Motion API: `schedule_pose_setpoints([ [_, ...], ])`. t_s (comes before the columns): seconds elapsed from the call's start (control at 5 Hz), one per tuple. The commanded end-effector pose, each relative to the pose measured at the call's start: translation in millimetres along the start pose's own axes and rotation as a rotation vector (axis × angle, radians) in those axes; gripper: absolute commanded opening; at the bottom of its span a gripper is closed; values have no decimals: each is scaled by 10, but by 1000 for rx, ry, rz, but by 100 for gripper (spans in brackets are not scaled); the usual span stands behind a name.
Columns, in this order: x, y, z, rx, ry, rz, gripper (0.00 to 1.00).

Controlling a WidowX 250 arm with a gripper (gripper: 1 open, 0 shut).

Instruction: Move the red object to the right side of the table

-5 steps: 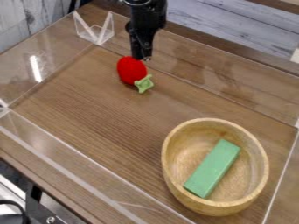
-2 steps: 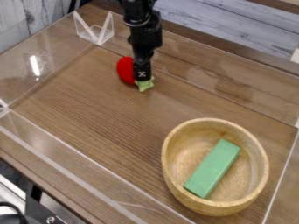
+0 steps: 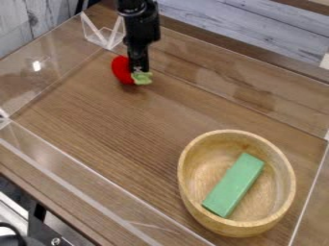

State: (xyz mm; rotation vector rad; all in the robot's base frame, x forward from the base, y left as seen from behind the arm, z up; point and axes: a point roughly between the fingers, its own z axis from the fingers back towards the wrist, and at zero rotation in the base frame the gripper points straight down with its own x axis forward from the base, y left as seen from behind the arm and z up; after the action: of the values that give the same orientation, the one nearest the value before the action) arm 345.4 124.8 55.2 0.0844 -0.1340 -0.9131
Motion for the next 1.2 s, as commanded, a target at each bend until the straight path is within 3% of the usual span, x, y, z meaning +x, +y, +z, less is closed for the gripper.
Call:
schedule_pose_setpoints([
  [0.0, 64, 113, 528, 120, -14, 48, 0],
  [0.4, 483, -199, 626, 137, -34, 45, 0],
  [0.8, 999, -467, 587, 113, -91, -86, 0],
  [1.0, 1118, -637, 510, 98, -127, -150, 0],
])
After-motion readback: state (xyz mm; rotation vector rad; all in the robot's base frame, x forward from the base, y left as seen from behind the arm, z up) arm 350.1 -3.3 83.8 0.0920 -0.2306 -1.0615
